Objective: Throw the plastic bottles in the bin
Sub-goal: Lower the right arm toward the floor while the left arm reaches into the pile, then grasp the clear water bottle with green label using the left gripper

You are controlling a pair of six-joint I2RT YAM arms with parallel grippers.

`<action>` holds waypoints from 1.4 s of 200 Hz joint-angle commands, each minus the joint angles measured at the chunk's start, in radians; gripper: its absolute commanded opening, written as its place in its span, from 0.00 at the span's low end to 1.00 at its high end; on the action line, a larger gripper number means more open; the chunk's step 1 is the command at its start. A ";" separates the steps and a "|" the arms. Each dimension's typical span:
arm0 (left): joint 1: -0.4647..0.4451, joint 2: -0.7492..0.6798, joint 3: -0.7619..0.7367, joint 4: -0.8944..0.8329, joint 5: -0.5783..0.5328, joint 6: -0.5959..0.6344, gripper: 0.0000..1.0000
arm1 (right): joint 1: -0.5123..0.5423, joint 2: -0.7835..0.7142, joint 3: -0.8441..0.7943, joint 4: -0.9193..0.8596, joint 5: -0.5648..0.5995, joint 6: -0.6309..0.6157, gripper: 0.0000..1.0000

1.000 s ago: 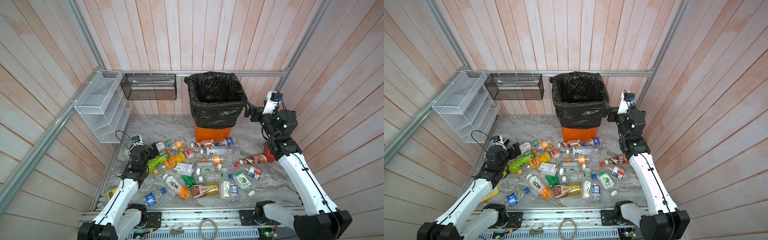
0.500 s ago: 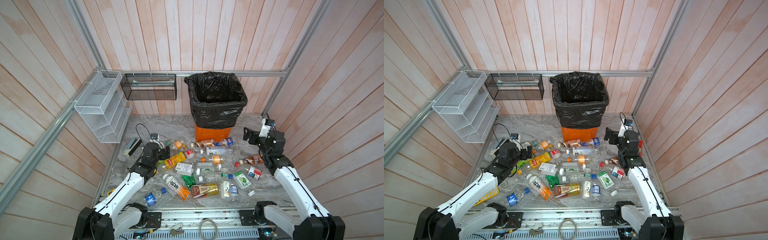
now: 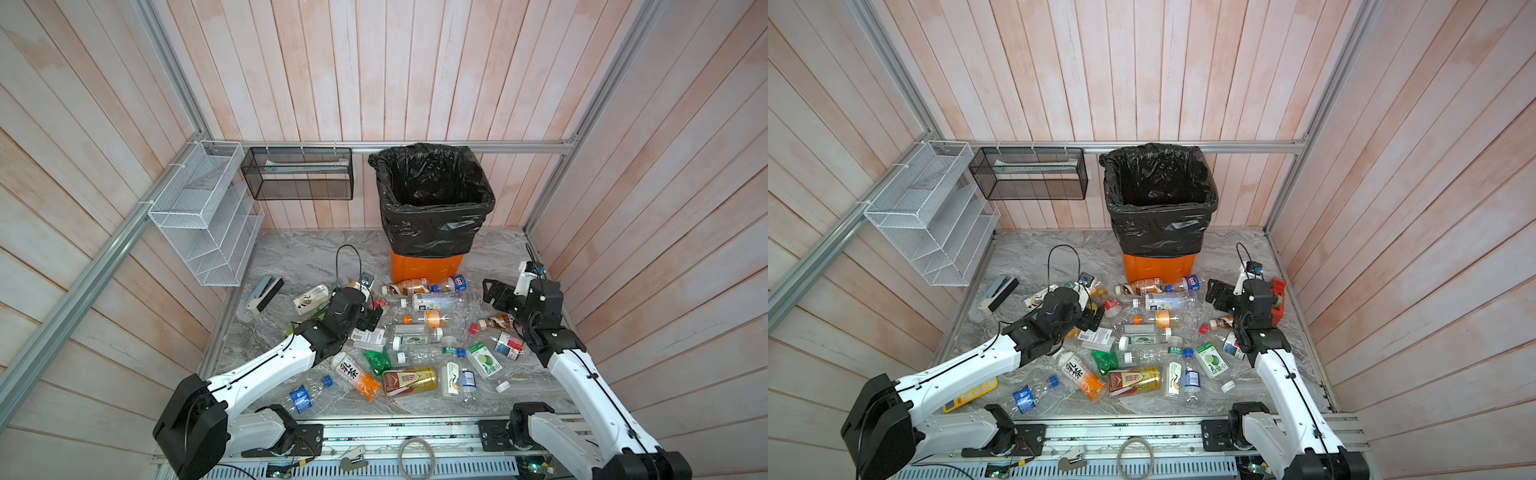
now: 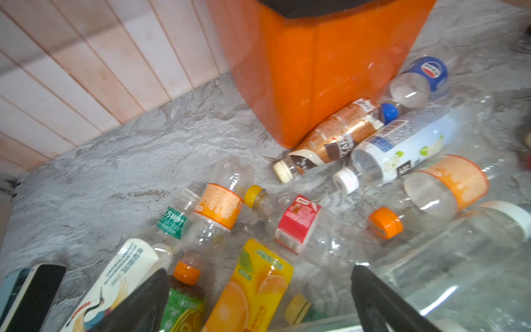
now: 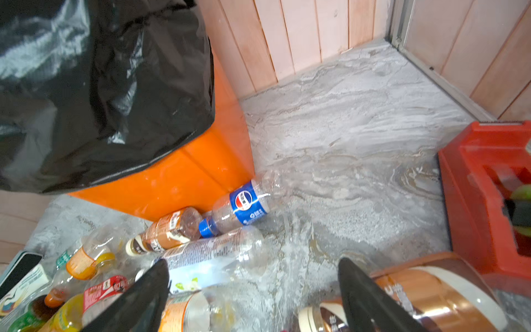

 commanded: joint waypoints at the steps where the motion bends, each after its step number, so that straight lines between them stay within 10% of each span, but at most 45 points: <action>1: -0.101 0.055 0.100 -0.063 -0.002 -0.057 1.00 | 0.006 -0.037 -0.043 -0.094 0.078 0.058 0.93; 120: -0.486 0.465 0.658 -0.546 0.061 -0.465 0.96 | -0.045 -0.093 -0.122 -0.044 0.217 0.101 0.99; 280: -0.594 0.809 0.903 -0.743 0.027 -0.739 0.75 | -0.051 -0.122 -0.197 0.057 0.174 0.054 0.99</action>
